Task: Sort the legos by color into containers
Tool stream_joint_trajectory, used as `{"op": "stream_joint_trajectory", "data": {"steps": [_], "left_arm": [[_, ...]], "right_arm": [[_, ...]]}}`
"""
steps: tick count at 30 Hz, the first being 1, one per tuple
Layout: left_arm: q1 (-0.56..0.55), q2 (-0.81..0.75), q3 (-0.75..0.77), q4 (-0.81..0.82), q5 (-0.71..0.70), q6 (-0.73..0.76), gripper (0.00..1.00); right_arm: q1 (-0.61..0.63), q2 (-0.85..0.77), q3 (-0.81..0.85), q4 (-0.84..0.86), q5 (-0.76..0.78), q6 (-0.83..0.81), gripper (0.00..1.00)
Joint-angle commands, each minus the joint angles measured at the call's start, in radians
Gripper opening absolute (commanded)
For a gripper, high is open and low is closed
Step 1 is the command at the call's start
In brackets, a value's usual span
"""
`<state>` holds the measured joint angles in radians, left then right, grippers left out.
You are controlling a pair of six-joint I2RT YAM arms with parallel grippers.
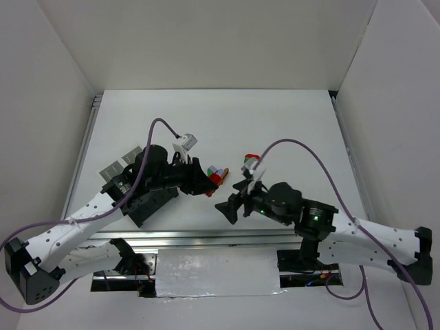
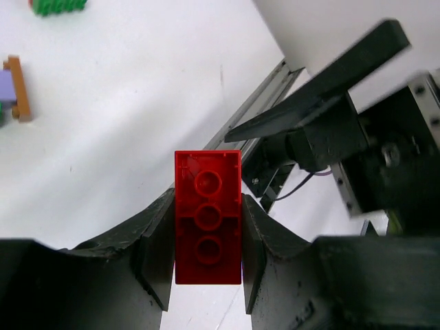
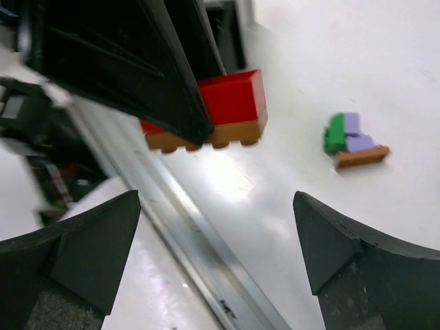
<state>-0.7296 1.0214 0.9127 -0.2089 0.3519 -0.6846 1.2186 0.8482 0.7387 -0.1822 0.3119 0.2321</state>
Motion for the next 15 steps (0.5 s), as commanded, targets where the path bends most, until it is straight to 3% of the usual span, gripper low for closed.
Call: {"op": "stream_joint_trajectory", "data": {"steps": [1,2,5,9,15], "left_arm": [[-0.001,-0.06,0.011,0.11,0.056,0.08,0.0],[-0.002,-0.076,-0.007,0.135,0.091,0.091,0.0],[-0.002,-0.11,-0.041,0.238,0.22,0.114,0.0],[-0.005,-0.155,-0.092,0.367,0.352,0.111,0.0],[-0.008,-0.167,-0.13,0.46,0.446,0.083,0.0]], "right_arm": [[-0.102,-0.18,-0.076,0.095,-0.371,0.041,1.0],[-0.138,-0.271,-0.099,0.137,-0.502,0.073,1.0],[-0.25,-0.389,-0.145,0.176,-0.545,0.159,1.0],[-0.291,-0.402,-0.145,0.225,-0.577,0.237,0.99],[-0.294,-0.345,-0.153,0.426,-0.657,0.343,0.82]]}}
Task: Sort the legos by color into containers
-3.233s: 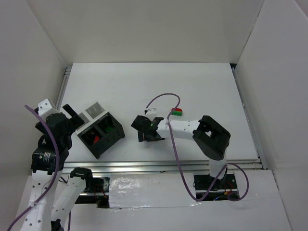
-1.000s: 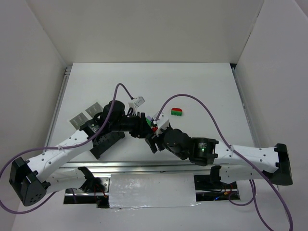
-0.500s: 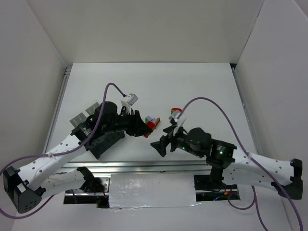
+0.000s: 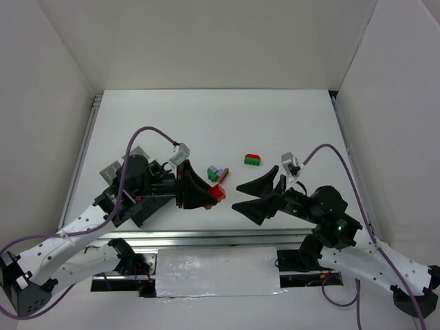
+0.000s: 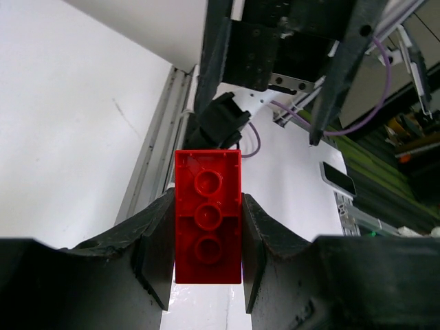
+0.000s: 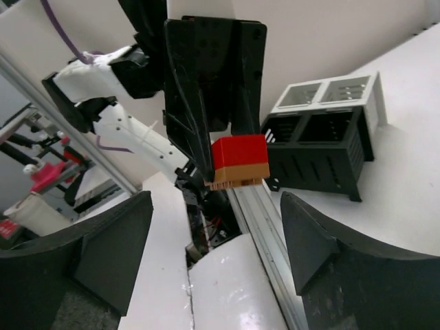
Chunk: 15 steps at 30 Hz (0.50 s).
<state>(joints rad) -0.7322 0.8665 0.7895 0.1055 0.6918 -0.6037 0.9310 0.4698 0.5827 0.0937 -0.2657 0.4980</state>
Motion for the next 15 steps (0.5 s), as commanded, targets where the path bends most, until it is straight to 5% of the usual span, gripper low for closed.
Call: {"op": "stream_joint_trajectory", "data": {"steps": [1,11,15], "left_arm": [[-0.007,-0.015,-0.019,0.158,0.109,-0.002,0.0],[-0.01,-0.057,-0.056,0.212,0.117,-0.013,0.0],[-0.01,-0.063,-0.059,0.214,0.11,-0.015,0.0]], "right_arm": [[-0.004,0.049,0.011,0.149,-0.081,0.076,0.8],[-0.006,0.171,-0.004,0.25,-0.135,0.111,0.7],[-0.004,0.184,-0.015,0.294,-0.168,0.114,0.55]]}}
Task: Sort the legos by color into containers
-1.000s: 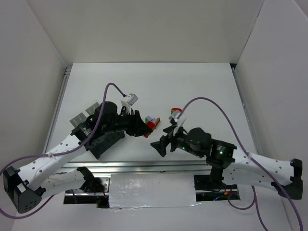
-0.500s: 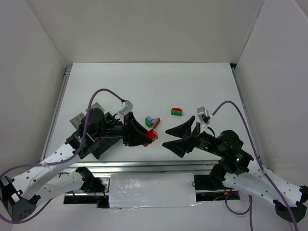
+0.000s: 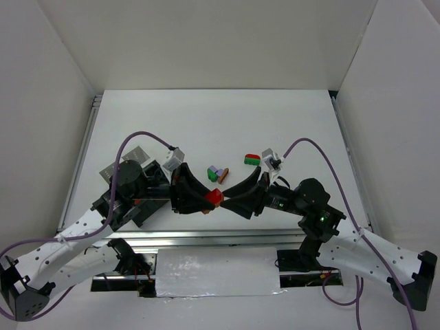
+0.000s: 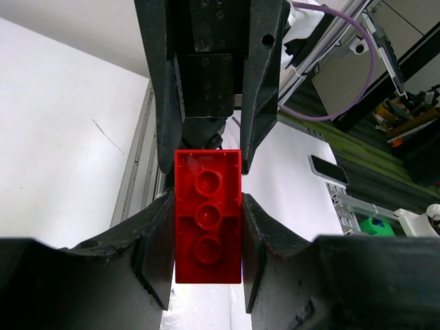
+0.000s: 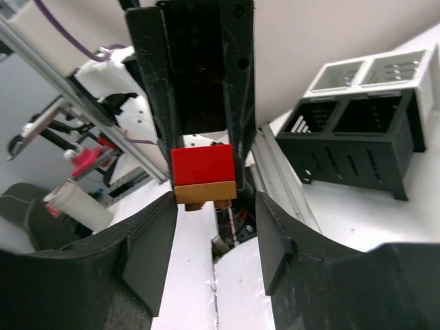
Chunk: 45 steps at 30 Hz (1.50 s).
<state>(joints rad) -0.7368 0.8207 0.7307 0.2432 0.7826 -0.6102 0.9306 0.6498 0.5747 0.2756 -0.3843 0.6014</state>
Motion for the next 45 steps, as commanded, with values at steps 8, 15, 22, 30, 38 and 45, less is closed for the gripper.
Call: {"op": "stream_joint_trajectory", "data": {"steps": [8,15,22,30,38,45], "left_arm": [[-0.006,-0.009,-0.002,0.077,0.02,-0.017,0.0],[-0.006,-0.002,0.002,0.059,0.003,-0.014,0.0],[-0.006,0.0,0.01,0.035,-0.014,-0.007,0.0],[-0.006,-0.038,0.067,-0.122,-0.103,0.055,0.0],[-0.004,-0.069,0.091,-0.199,-0.161,0.09,0.0],[0.031,-0.06,0.254,-0.746,-1.062,-0.014,0.0]], "right_arm": [[-0.006,0.022,-0.03,0.197,-0.085,0.028,0.51],[-0.006,0.044,-0.036,0.226,-0.088,0.034,0.52],[-0.006,0.053,-0.039,0.205,-0.062,0.008,0.0],[-0.015,-0.03,-0.165,0.234,-0.034,-0.153,0.0],[-0.042,-0.075,-0.226,0.266,-0.048,-0.163,0.0],[-0.05,-0.114,-0.138,-0.017,0.269,-0.186,0.0]]}}
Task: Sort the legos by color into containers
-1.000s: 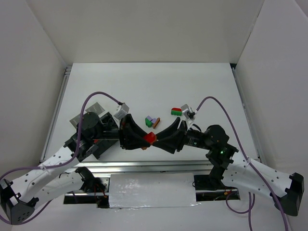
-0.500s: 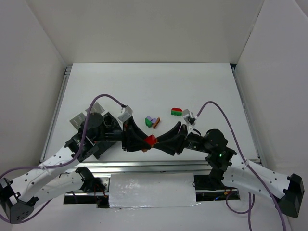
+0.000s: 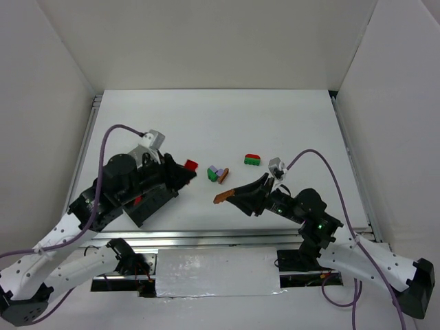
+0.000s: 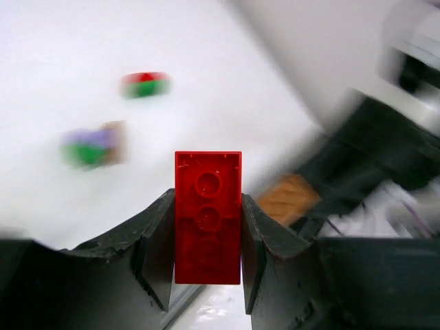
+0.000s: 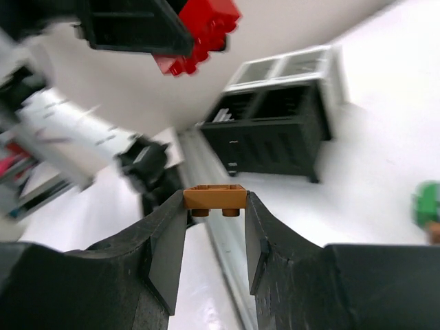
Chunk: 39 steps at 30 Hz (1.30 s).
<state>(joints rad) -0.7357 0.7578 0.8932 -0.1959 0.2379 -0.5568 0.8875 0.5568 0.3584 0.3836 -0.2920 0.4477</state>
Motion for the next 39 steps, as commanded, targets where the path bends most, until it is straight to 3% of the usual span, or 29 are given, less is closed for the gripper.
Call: {"op": "stream_joint_trajectory", "data": {"steps": [1,2,3,5,8,13,19,22,25,27,28,29,30,33,39], "left_arm": [[0.056,0.024,0.148,-0.407,-0.635,-0.169,0.0],[0.127,0.073,0.173,-0.506,-0.782,-0.219,0.0],[0.174,0.089,0.184,-0.627,-0.804,-0.273,0.0],[0.336,0.094,0.158,-0.665,-0.76,-0.291,0.0],[0.456,0.045,0.092,-0.694,-0.761,-0.336,0.0],[0.525,0.084,0.047,-0.708,-0.787,-0.339,0.0],[0.526,0.086,0.001,-0.668,-0.724,-0.339,0.0],[0.526,0.103,-0.01,-0.686,-0.716,-0.351,0.04],[0.526,0.101,-0.013,-0.686,-0.695,-0.351,0.14],[0.526,0.1,-0.019,-0.686,-0.689,-0.351,0.24],[0.521,0.106,-0.014,-0.694,-0.69,-0.357,0.38],[0.521,0.106,-0.014,-0.694,-0.69,-0.357,0.38],[0.521,0.109,-0.011,-0.698,-0.692,-0.362,0.49],[0.515,0.115,0.0,-0.724,-0.707,-0.382,0.62],[0.51,0.115,0.027,-0.786,-0.729,-0.426,0.75]], "right_arm": [[-0.007,-0.021,0.095,-0.159,0.254,-0.03,0.0],[-0.007,-0.021,0.111,-0.19,0.286,-0.03,0.0],[-0.005,-0.02,0.138,-0.233,0.313,-0.027,0.0],[-0.007,-0.005,0.163,-0.28,0.384,-0.021,0.0],[-0.007,0.032,0.23,-0.331,0.43,-0.021,0.0],[-0.009,0.153,0.33,-0.374,0.471,-0.014,0.0],[-0.022,0.316,0.453,-0.43,0.542,0.011,0.0],[-0.087,0.359,0.471,-0.428,0.492,0.028,0.0],[-0.162,0.371,0.461,-0.388,0.375,0.04,0.0],[-0.212,0.376,0.444,-0.387,0.305,0.046,0.0],[-0.238,0.388,0.439,-0.356,0.266,0.049,0.0],[-0.255,0.388,0.439,-0.356,0.245,0.049,0.0],[-0.269,0.396,0.438,-0.341,0.223,0.051,0.0],[-0.326,0.445,0.445,-0.295,0.137,0.071,0.0],[-0.367,0.584,0.498,-0.261,-0.024,0.074,0.0]]}}
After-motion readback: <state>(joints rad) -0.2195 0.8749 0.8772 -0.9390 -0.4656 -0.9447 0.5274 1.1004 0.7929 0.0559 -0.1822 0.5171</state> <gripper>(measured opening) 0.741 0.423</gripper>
